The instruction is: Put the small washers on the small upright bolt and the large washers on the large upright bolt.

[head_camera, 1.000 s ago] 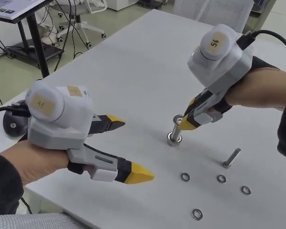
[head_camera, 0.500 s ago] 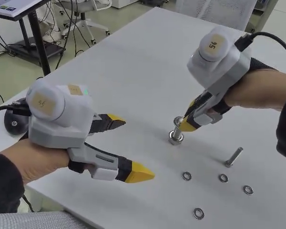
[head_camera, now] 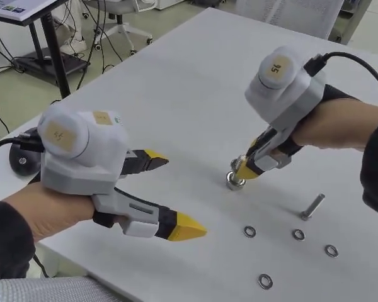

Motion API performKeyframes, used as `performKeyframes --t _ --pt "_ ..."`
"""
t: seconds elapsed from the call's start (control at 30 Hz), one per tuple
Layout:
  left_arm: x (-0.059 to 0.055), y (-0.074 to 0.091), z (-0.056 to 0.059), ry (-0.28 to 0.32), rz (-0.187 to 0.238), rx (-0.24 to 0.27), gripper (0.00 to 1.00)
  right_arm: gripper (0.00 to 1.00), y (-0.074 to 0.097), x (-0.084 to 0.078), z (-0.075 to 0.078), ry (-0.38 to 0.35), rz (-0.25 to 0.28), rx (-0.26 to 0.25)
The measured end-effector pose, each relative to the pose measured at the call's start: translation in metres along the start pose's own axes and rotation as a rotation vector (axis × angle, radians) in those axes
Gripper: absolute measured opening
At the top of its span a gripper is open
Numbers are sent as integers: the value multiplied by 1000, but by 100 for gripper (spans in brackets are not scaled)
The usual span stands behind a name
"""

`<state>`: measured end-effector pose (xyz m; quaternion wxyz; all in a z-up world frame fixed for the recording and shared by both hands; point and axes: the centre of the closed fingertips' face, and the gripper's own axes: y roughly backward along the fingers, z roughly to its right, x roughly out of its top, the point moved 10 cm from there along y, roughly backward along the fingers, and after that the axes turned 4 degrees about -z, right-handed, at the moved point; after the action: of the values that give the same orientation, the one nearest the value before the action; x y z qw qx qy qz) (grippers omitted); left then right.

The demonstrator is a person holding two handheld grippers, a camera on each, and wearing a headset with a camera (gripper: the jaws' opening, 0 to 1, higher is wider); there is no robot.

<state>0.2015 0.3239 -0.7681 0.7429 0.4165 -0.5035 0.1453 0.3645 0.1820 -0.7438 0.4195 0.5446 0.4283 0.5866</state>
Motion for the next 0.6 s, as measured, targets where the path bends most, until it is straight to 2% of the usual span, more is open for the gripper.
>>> performKeyframes --t 0.33,0.6 --pt "-1 0 0 1 -5 -1 86 24 -16 -7 1 -40 -2 25" --pt "-1 -2 0 0 -9 -3 86 24 -19 -9 0 -42 0 21"
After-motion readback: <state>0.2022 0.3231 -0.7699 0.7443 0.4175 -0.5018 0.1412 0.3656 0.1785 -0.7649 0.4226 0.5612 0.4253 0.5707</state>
